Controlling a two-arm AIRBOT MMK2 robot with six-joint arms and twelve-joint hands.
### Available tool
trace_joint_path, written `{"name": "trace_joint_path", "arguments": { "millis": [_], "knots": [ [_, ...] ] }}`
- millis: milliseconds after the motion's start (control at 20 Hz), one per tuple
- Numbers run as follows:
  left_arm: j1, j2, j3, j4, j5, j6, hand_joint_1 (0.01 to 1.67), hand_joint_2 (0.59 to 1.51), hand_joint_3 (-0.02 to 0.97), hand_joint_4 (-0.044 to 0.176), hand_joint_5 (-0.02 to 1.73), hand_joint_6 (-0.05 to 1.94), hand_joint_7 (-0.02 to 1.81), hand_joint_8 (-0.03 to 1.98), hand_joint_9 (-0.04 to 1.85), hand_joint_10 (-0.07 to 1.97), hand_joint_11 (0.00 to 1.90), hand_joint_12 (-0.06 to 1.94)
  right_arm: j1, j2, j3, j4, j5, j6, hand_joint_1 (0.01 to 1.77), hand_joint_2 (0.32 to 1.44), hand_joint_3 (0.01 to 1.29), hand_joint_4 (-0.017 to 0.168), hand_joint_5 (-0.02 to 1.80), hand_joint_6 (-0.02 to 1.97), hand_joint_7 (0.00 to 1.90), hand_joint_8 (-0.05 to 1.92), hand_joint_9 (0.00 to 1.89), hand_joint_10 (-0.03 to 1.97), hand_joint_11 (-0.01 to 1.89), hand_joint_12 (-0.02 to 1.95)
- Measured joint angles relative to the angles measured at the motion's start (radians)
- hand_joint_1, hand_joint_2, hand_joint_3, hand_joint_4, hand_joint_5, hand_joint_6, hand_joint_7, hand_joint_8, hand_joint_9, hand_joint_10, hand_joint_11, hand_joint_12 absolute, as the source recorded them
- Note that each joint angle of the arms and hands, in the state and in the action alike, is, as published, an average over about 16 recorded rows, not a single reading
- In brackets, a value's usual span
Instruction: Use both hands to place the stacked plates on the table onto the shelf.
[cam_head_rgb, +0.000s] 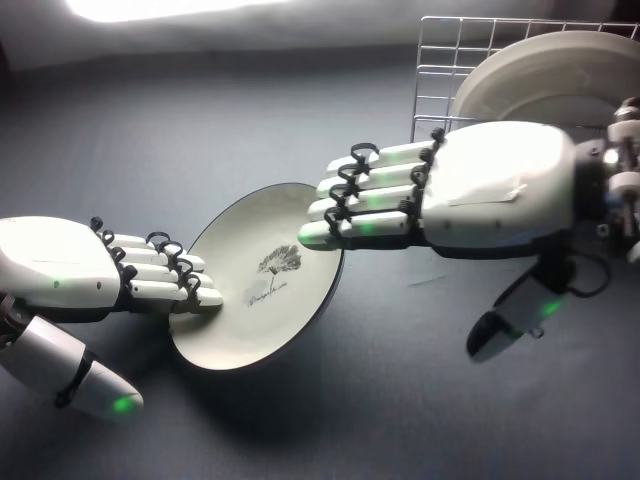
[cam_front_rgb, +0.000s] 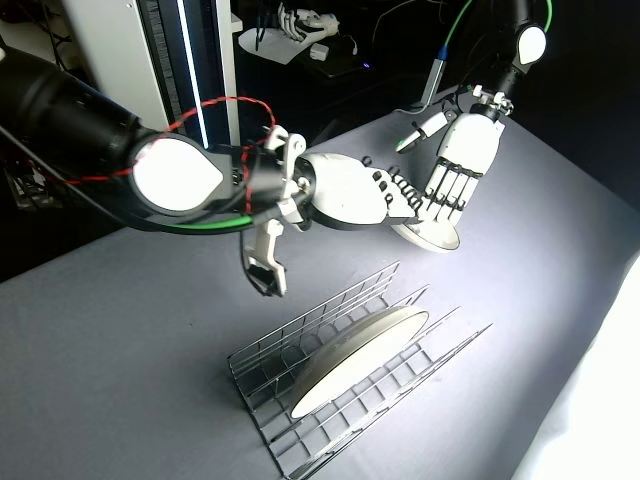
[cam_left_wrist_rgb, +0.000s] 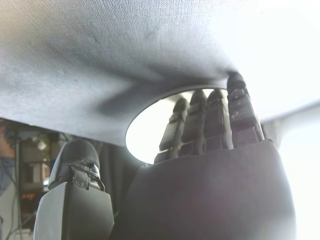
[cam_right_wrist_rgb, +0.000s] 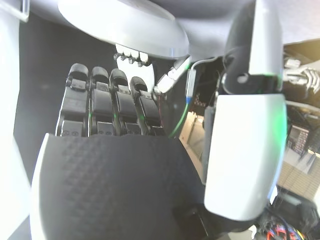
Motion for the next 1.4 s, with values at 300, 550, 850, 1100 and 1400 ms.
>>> {"name": "trace_joint_path", "arguments": {
  "millis": [300,550,850,1100,1400],
  "knots": [
    [-0.002,-0.002,0.002,0.001,-0.001,0.0,0.01,1.123,0.001,-0.005,0.04,-0.04,0.01,-0.01,-0.02,-0.06,0.03,-0.01,-0.001,-0.119,0.093,-0.002,-0.025,-0.002,0.98,0.73,0.01,0.003,0.02,0.02,0.02,0.01,0.02,0.0,0.01,-0.01],
    [-0.003,-0.003,0.003,0.002,-0.003,-0.001,0.01,1.115,0.001,-0.006,0.04,-0.04,0.02,-0.01,-0.02,-0.06,0.03,-0.01,-0.003,-0.207,0.17,-0.001,-0.038,-0.003,0.98,0.73,0.01,0.001,0.02,0.02,0.02,0.01,0.02,0.0,0.01,-0.01],
    [-0.005,-0.006,0.004,0.002,-0.003,-0.002,0.01,1.108,0.001,-0.006,0.04,-0.04,0.02,-0.01,-0.02,-0.06,0.03,-0.01,-0.001,-0.283,0.231,0.0,-0.044,-0.005,1.03,0.74,0.01,0.002,0.02,0.02,0.02,0.01,0.02,0.0,0.01,-0.01],
    [-0.005,-0.007,0.004,0.002,-0.003,-0.002,0.02,1.103,0.001,-0.007,0.04,-0.04,0.02,-0.01,-0.02,-0.06,0.03,-0.01,0.003,-0.316,0.251,0.001,-0.047,-0.006,1.07,0.73,0.01,0.001,0.02,0.02,0.02,0.01,0.02,0.0,0.02,-0.01],
    [-0.005,-0.009,0.004,0.001,-0.003,-0.002,0.02,1.104,0.0,-0.007,0.04,-0.04,0.02,-0.01,-0.02,-0.06,0.03,-0.01,0.008,-0.332,0.254,0.001,-0.049,-0.007,1.1,0.73,0.01,0.003,0.02,0.02,0.02,0.02,0.02,0.0,0.02,-0.01]
  ]
}}
